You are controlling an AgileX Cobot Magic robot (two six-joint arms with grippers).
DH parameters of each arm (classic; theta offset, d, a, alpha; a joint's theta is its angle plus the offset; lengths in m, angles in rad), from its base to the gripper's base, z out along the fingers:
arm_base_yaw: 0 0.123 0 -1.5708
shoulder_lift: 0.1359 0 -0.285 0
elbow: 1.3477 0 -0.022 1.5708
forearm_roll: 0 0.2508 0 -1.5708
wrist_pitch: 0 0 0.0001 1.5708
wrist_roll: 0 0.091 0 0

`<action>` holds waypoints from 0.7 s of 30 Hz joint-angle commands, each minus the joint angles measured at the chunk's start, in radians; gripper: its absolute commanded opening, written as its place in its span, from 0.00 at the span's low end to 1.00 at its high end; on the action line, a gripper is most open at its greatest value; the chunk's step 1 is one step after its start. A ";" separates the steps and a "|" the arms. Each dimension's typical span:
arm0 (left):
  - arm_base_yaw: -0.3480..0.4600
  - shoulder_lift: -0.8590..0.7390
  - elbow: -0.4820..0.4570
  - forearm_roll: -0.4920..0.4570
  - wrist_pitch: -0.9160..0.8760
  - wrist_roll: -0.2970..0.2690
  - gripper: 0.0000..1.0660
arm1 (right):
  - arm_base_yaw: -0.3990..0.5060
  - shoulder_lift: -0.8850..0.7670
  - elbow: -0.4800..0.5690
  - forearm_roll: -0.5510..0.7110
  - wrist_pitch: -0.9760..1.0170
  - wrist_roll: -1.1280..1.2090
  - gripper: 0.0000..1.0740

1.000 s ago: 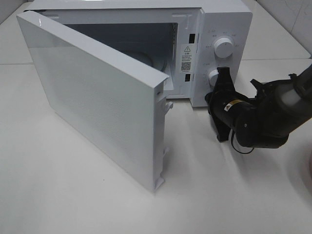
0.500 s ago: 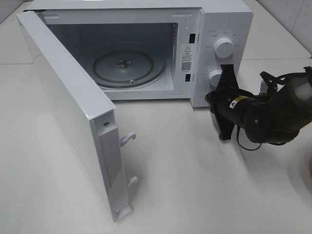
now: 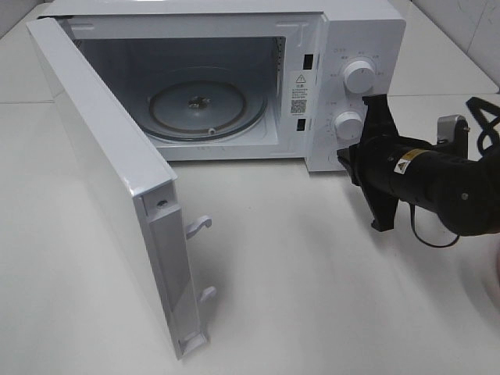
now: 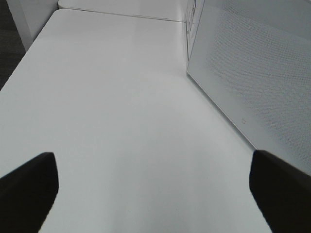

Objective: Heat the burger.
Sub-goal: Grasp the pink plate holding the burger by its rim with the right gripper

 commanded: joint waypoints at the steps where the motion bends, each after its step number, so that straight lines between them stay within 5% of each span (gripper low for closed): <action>1: 0.001 -0.012 0.001 -0.005 -0.018 0.000 0.94 | -0.005 -0.111 0.036 -0.011 0.128 -0.110 0.01; 21: 0.001 -0.012 0.001 -0.005 -0.018 0.000 0.94 | -0.005 -0.411 0.039 -0.002 0.599 -0.865 0.04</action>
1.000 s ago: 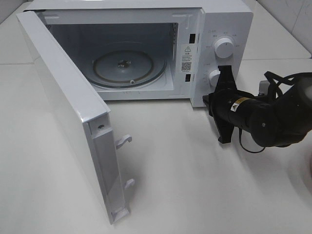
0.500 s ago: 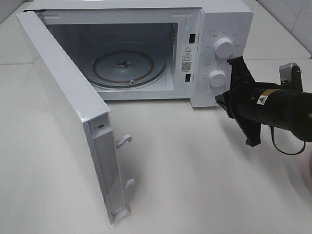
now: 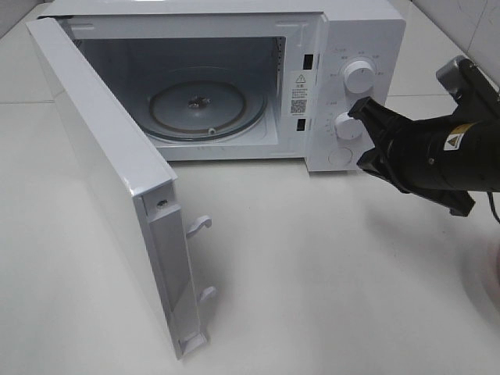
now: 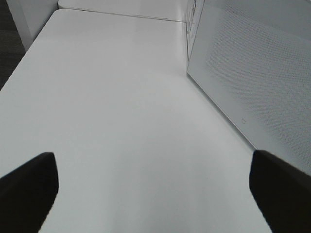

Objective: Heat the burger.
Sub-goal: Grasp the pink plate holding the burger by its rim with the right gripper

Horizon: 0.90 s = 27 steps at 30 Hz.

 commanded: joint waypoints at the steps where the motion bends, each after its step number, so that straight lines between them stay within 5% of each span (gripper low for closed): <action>1: 0.001 -0.012 0.001 -0.005 -0.018 0.000 0.94 | -0.005 -0.062 -0.004 -0.004 0.112 -0.228 0.04; 13: 0.001 -0.012 0.001 -0.005 -0.018 0.000 0.94 | -0.075 -0.169 -0.011 -0.013 0.456 -0.510 0.06; 18: 0.001 -0.012 0.001 -0.005 -0.018 0.000 0.94 | -0.171 -0.185 -0.061 -0.116 0.760 -0.582 0.08; 27: 0.001 -0.012 0.001 -0.005 -0.018 0.000 0.94 | -0.191 -0.185 -0.116 -0.303 0.998 -0.572 0.11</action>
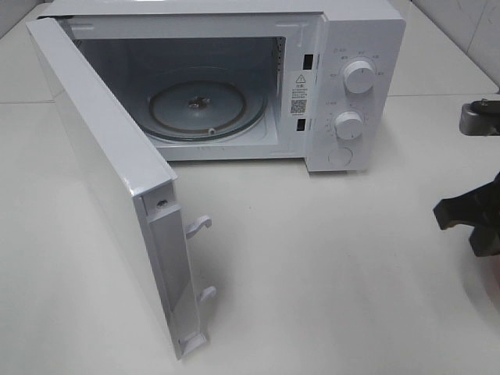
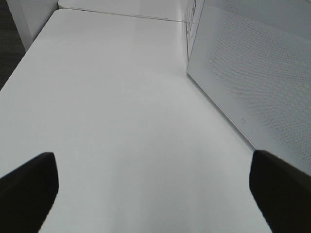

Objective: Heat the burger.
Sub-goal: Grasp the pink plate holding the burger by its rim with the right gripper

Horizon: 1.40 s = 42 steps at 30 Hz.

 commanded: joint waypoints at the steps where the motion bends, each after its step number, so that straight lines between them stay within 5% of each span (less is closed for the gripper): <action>1: 0.001 -0.012 0.001 -0.005 -0.018 0.000 0.94 | -0.005 -0.009 -0.021 -0.074 0.107 -0.003 0.11; 10: 0.001 -0.012 0.001 -0.005 -0.018 0.000 0.94 | -0.005 -0.009 -0.024 -0.128 0.160 0.004 0.13; 13: 0.001 -0.012 0.001 -0.005 -0.018 0.000 0.94 | -0.005 -0.009 -0.024 -0.137 0.145 0.007 0.27; 15: 0.001 -0.012 0.001 -0.005 -0.018 0.000 0.94 | -0.005 -0.009 -0.024 -0.157 0.144 0.007 0.49; 17: 0.001 -0.012 0.001 -0.005 -0.018 0.000 0.94 | -0.005 -0.009 -0.024 -0.159 0.145 0.007 0.57; 18: 0.001 -0.012 0.001 -0.005 -0.018 0.000 0.94 | -0.005 -0.009 -0.024 -0.174 0.143 0.005 0.77; 21: 0.001 -0.012 0.001 -0.005 -0.018 0.000 0.94 | -0.005 -0.009 -0.024 -0.182 0.145 0.004 0.86; 22: 0.001 -0.012 0.001 -0.005 -0.018 0.000 0.94 | -0.005 -0.009 -0.024 -0.194 0.150 0.002 0.96; 29: 0.001 -0.012 0.001 -0.005 -0.018 0.000 0.94 | -0.008 -0.006 -0.019 -0.195 0.145 -0.003 0.94; 42: 0.001 -0.012 0.001 -0.005 -0.018 0.000 0.94 | -0.144 0.026 0.033 -0.179 0.008 -0.004 0.90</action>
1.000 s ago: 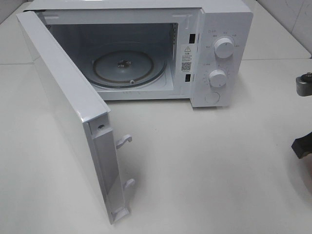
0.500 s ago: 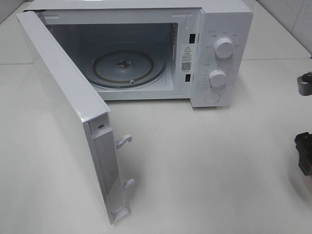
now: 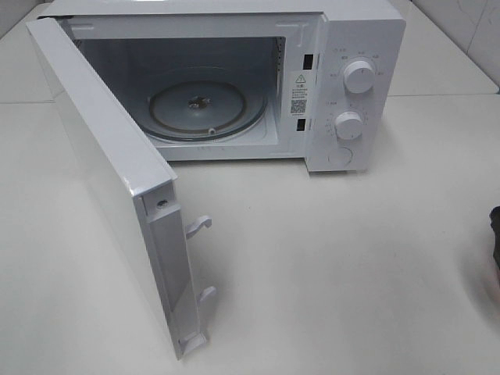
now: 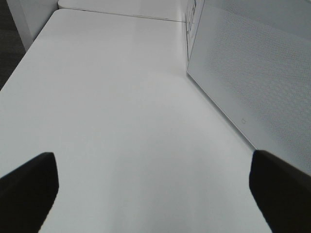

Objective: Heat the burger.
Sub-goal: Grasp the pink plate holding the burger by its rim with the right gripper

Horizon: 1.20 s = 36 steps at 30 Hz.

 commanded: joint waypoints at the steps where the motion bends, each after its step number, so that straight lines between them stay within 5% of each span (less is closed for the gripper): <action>1: 0.001 -0.012 0.001 -0.005 -0.018 0.000 0.94 | -0.014 0.044 0.037 0.004 -0.080 -0.004 0.89; 26: 0.001 -0.012 0.001 -0.005 -0.018 0.000 0.94 | -0.014 0.348 0.048 -0.064 -0.267 0.041 0.80; 32: 0.001 -0.012 0.001 -0.005 -0.018 0.000 0.94 | -0.014 0.379 0.048 -0.106 -0.280 0.079 0.70; 36: 0.001 -0.012 0.001 -0.005 -0.018 0.000 0.94 | -0.014 0.379 0.048 -0.145 -0.280 0.113 0.49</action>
